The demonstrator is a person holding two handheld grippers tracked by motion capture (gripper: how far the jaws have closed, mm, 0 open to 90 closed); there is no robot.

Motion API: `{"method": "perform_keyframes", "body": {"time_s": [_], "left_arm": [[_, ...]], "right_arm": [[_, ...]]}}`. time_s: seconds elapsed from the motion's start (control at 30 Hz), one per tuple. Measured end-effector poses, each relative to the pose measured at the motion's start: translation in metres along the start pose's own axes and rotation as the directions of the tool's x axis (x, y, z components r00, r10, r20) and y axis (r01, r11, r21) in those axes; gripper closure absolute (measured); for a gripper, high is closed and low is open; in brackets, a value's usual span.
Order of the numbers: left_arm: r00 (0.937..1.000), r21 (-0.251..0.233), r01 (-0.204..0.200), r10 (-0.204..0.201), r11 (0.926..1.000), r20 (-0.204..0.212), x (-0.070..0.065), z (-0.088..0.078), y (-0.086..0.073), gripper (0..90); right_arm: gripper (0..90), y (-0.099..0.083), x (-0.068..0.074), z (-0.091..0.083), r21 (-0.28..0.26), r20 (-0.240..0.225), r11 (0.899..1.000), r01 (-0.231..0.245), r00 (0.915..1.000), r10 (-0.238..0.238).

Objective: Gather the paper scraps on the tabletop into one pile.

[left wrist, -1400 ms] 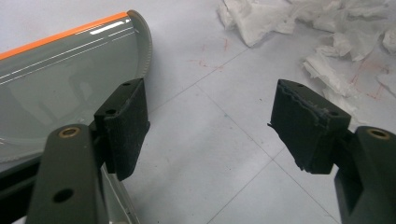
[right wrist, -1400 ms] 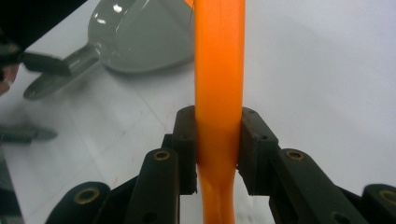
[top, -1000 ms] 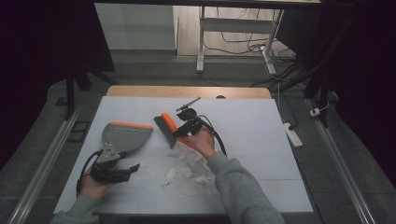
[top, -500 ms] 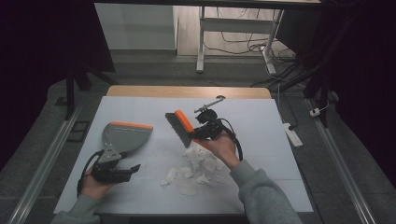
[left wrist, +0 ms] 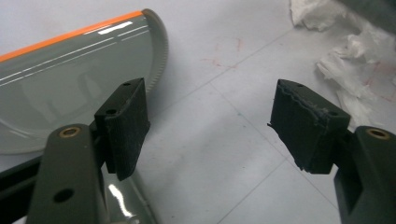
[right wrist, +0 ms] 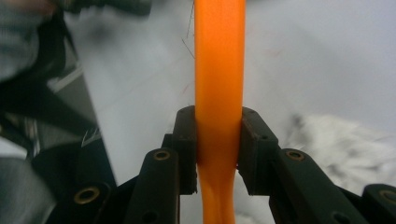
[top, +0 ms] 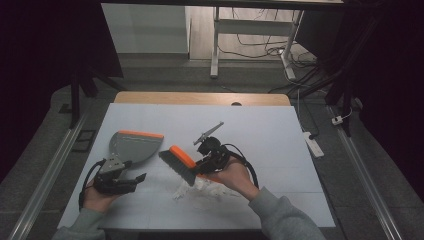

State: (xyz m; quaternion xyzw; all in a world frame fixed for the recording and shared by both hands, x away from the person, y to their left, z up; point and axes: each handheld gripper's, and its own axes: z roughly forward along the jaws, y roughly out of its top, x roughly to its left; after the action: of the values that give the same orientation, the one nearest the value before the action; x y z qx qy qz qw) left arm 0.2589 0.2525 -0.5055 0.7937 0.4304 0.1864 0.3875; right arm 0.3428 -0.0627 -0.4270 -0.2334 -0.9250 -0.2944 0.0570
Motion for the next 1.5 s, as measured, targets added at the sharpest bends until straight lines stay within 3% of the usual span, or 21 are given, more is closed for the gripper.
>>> {"method": "perform_keyframes", "body": {"time_s": [0.23,0.33,0.4,0.5,0.57,0.7,0.8,0.9,1.0,1.17,1.33,1.5], "left_arm": [[0.9996,-0.012,0.023,-0.023,0.9997,-0.017,0.007,-0.004,-0.002,28.4],[0.9996,-0.011,0.024,-0.024,0.9997,-0.017,0.007,-0.004,-0.002,28.4],[0.9997,-0.009,0.020,-0.020,0.9998,-0.016,0.007,-0.004,-0.002,28.4],[0.9998,-0.005,0.015,-0.015,0.9999,-0.015,0.006,-0.003,-0.002,28.4],[0.9998,-0.005,0.015,-0.015,0.9999,-0.015,0.005,-0.003,-0.002,28.4],[0.9997,-0.005,0.019,-0.020,0.9998,-0.015,0.006,-0.003,-0.002,28.4],[0.9997,-0.006,0.020,-0.020,0.9998,-0.015,0.006,-0.003,-0.003,28.4],[0.9997,-0.003,0.018,-0.018,0.9998,-0.014,0.006,-0.002,-0.002,28.4],[0.9998,0.000,0.016,-0.016,0.9999,-0.013,0.006,-0.001,-0.002,28.4],[0.9998,0.005,0.016,-0.016,0.9999,-0.014,0.005,-0.001,-0.003,28.4],[0.9998,0.005,0.014,-0.014,0.9999,-0.014,0.005,-0.001,-0.003,28.4],[0.9998,0.007,0.014,-0.014,0.9999,-0.012,0.005,0.000,-0.003,28.4]], "right_arm": [[70.8,-0.013,0.020,0.015,0.103,-0.061,0.992,0.076,0.9957,-0.070],[70.7,-0.015,0.031,0.023,0.167,-0.100,0.980,0.107,0.9907,-0.091],[70.8,-0.016,0.035,0.030,0.200,-0.094,0.972,0.125,0.9897,-0.108],[70.8,-0.017,0.035,0.039,0.230,-0.092,0.966,0.116,0.9911,-0.097],[70.8,-0.014,0.031,0.041,0.228,-0.078,0.968,0.104,0.9931,-0.088],[70.8,-0.012,0.014,0.042,0.243,-0.053,0.968,0.057,0.9976,-0.045],[70.8,-0.012,-0.004,0.034,0.232,0.005,0.973,0.010,0.9999,-0.011],[70.8,-0.014,-0.022,0.021,0.199,0.084,0.979,-0.051,0.9959,0.034],[70.8,-0.019,-0.034,0.008,0.164,0.107,0.984,-0.076,0.9926,0.058],[70.8,-0.019,-0.029,-0.019,0.080,0.094,0.995,-0.056,0.9944,0.049],[70.8,-0.019,-0.026,-0.053,0.004,0.107,0.999,-0.037,0.9936,0.036],[70.8,-0.030,-0.028,-0.073,0.003,0.113,1.000,-0.024,0.9933,0.023]]}}
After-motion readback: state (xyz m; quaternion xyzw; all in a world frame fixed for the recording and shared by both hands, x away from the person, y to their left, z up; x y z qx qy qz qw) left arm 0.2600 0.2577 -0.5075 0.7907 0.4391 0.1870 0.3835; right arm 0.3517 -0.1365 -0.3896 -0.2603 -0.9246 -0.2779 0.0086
